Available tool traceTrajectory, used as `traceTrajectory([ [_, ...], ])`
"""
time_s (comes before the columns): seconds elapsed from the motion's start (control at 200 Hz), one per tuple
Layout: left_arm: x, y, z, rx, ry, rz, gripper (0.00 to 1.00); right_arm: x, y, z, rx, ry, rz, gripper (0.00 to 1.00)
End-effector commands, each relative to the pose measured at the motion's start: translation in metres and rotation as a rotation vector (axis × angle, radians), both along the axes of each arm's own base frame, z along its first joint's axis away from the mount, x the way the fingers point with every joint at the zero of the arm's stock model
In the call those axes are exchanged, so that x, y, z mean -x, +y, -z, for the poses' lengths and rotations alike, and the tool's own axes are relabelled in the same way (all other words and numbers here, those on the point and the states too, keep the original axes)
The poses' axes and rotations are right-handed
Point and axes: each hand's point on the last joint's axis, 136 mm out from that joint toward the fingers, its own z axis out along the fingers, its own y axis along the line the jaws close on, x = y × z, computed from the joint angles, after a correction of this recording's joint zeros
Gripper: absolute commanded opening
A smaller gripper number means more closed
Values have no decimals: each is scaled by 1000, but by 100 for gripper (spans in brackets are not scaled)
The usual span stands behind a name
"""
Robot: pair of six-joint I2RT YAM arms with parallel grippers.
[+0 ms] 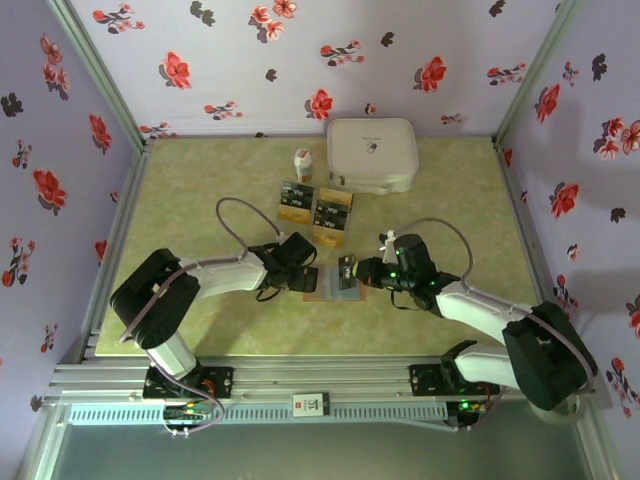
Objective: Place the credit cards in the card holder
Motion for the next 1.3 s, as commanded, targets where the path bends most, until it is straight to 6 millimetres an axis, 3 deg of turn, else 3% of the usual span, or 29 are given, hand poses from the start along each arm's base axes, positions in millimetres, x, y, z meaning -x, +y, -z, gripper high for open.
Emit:
traceTrajectory([
  [0.0,-3,10,-2,-41,-25,-15,100,0,2,-1,-35,0,-2,0],
  [0.215,-7,-1,-37,36,-76,-10,100,0,2,-2,-38,-5,-3,0],
  [0.365,-4,-14,-44,61,-86,9,100,-1,3,-2,-41,-4,-1,0],
  [0.57,-1,-15,-27,37,-61,11,100,0,4,0,-44,2,-4,0],
  [0.855,7,-1,4,-26,-24,-6,100,0,5,3,-54,4,-14,0],
  [1.295,11,13,7,-31,-35,-55,100,-2,12,6,-94,-1,-26,0],
])
